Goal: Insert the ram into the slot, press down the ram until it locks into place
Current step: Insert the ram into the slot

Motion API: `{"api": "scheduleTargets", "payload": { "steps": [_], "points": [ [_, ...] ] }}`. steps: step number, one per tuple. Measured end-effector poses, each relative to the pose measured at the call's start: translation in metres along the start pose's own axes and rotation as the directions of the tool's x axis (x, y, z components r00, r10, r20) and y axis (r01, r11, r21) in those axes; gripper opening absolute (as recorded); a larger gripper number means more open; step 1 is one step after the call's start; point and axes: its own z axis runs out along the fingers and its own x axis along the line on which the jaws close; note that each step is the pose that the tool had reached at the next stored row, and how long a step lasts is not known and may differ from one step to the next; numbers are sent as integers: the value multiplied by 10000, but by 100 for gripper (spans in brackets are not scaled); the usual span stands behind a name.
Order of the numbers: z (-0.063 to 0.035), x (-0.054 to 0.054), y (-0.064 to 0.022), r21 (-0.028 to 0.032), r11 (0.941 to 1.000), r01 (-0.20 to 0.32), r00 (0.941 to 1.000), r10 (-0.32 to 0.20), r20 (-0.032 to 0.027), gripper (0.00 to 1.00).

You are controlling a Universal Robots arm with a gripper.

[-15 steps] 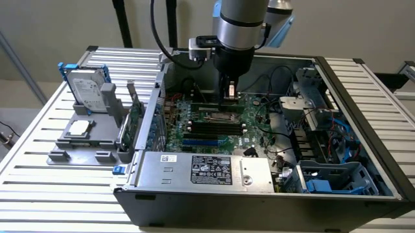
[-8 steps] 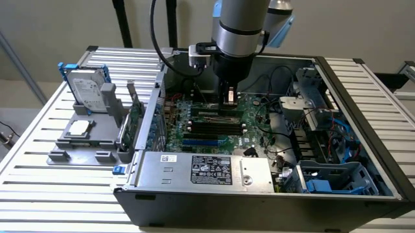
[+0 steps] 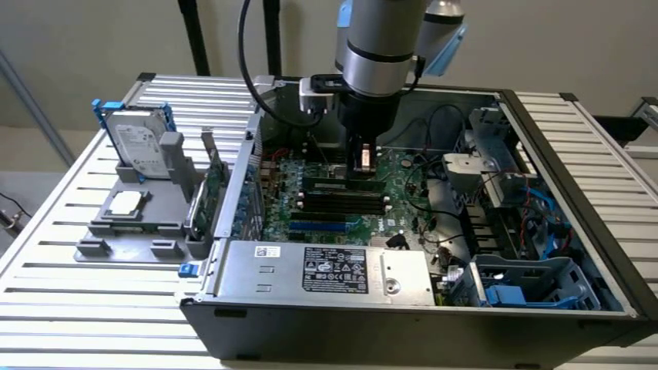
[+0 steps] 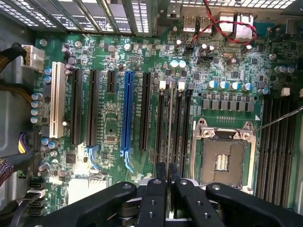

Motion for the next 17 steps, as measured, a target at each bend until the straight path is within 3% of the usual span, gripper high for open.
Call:
{"api": "scheduleTargets", "payload": {
  "steps": [6, 11, 17],
  "points": [
    [76, 3, -7, -4, 10000, -6, 9999, 6, -101, 13],
    [133, 3, -10, 11, 10000, -5, 9999, 5, -115, 13],
    [171, 4, -11, 80, 10000, -7, 9999, 8, -120, 13]
  ]
}}
